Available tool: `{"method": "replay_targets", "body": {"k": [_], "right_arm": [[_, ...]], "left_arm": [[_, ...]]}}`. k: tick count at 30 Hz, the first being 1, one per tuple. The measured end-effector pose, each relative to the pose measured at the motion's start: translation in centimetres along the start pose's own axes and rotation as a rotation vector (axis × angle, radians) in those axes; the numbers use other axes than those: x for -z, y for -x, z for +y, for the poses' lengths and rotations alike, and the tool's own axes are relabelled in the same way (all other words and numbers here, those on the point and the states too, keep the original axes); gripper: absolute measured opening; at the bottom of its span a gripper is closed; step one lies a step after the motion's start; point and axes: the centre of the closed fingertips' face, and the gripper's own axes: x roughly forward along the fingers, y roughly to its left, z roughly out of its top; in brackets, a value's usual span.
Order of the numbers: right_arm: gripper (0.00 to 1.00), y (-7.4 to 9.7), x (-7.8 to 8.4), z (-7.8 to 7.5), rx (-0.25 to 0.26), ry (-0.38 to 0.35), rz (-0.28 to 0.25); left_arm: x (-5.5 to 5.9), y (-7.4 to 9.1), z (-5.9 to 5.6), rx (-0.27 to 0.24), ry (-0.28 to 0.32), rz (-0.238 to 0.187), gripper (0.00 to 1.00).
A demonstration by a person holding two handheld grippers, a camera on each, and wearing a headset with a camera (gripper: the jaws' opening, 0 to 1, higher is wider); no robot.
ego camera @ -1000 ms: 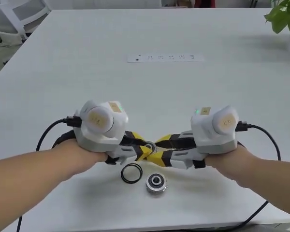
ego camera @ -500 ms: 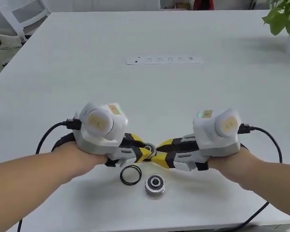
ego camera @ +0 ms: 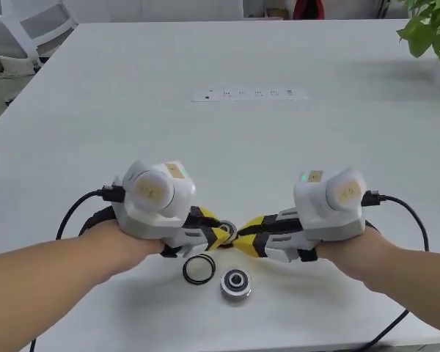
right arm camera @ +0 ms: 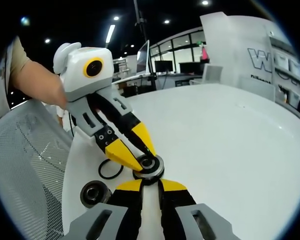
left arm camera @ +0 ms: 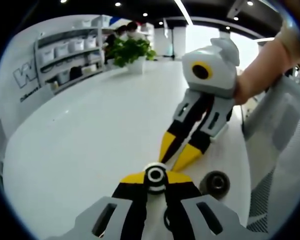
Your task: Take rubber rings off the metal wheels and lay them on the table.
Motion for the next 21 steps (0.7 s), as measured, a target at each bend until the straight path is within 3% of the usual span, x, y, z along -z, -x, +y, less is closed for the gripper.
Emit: {"method": "replay_targets", "body": {"k": [3,10,13,14,17,21], "right_arm": [[0.04,0.14,-0.03,-0.29,0.011,-0.010,-0.003],[0.03,0.11,0.09,-0.30,0.008,-0.041,0.003],[0.00,0.24,0.25,-0.77,0.023,-0.085,0.003],[0.00,0.20,0.11,-0.56,0.010,-0.139,-0.011],[0.00,0.28,0.15,-0.73,0.012,-0.147,-0.012],[0.00,0.41,-0.09,-0.89,0.014,-0.225,-0.035]], "left_arm": [[0.02,0.02,-0.01,-0.002,-0.002,0.001,0.13],[0.03,0.03,-0.01,-0.009,-0.001,0.003,0.13],[0.04,0.04,-0.01,-0.011,-0.005,0.004,0.13],[0.04,0.04,-0.02,-0.011,-0.008,0.004,0.13],[0.05,0.02,-0.03,-0.016,-0.015,0.008,0.13],[0.08,0.04,-0.06,-0.020,-0.018,0.012,0.13]]}}
